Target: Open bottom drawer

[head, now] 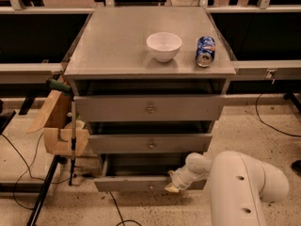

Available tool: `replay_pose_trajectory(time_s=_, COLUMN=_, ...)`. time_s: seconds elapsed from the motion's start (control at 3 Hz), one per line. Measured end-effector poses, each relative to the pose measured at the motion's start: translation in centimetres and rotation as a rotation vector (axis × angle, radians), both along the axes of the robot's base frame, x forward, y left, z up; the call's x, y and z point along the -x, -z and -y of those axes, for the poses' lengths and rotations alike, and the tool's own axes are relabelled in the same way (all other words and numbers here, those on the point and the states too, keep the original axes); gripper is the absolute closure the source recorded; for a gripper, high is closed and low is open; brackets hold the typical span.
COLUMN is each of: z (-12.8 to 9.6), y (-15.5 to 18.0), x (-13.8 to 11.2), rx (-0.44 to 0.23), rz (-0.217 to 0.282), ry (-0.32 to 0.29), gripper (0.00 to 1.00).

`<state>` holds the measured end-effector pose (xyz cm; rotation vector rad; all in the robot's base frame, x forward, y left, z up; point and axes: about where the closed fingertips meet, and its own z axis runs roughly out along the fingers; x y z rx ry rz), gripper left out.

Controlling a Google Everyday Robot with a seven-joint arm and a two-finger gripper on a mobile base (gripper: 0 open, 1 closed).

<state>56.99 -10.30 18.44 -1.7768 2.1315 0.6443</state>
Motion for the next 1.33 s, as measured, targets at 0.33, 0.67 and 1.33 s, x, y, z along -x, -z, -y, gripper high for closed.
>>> replay_pose_trajectory(time_s=0.33, z=0.0, y=-0.1, x=-0.3, rx=0.0, rz=0.0, ry=0.0, gripper=1.0)
replay_pose_trajectory(time_s=0.67, z=0.0, y=-0.2, x=-0.6, rx=0.0, rz=0.0, ry=0.0, gripper=1.0)
replay_pose_trajectory(time_s=1.33, z=0.0, y=-0.3, x=-1.4, rx=0.001, rz=0.0, ry=0.001, gripper=1.0)
